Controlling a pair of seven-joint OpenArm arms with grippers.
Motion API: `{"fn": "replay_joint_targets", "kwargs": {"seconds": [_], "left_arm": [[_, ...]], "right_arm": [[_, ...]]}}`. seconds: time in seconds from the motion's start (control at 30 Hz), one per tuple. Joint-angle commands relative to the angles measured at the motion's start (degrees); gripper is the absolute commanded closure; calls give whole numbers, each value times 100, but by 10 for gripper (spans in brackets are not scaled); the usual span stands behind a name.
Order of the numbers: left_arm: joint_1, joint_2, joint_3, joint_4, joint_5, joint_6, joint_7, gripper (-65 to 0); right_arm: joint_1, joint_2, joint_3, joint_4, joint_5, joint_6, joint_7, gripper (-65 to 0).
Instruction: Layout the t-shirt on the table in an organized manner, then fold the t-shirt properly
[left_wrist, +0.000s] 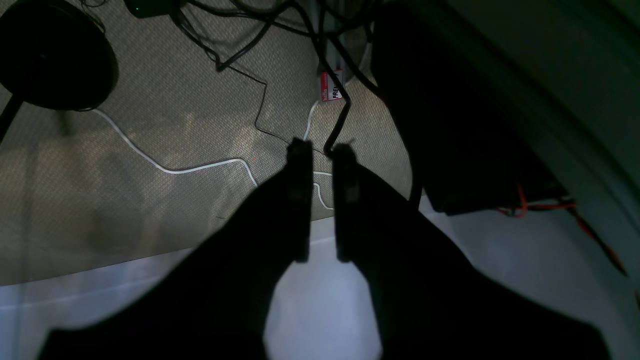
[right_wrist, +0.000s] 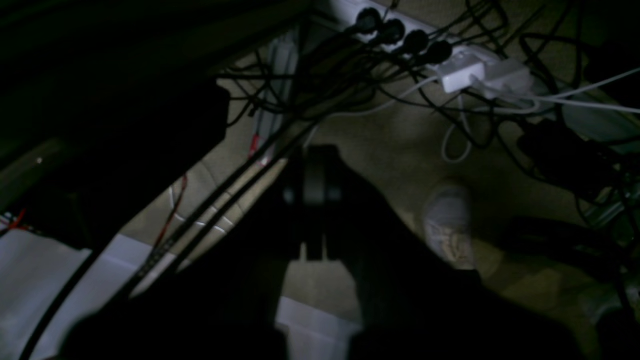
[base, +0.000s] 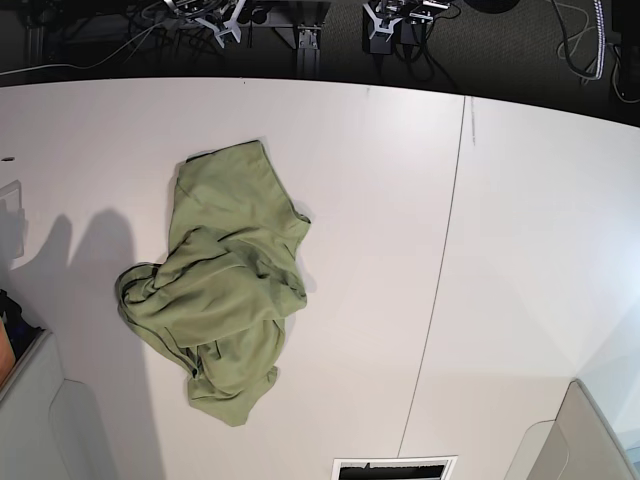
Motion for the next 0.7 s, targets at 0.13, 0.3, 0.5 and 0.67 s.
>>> {"fn": "replay_joint_targets", "kwargs": {"seconds": [0.13,0.3,0.5,0.67], "left_arm": [[44,13,0,31,-11,-61,63,-80],[358,11,0,310,-11,-59,15,-80],[1104,-20,0,1368,-11,-59,-92,-80],[1781,-81,0,2677,-11,-61,-131,-80]], "right_arm": [[-98,7,-11,68,44,103,66,0],[-367,103,-11,337,44,153,66,0],[-905,404,-11,994,52,789,85,0],[-1521,750,-11,1886,868,1300,85,0]]}}
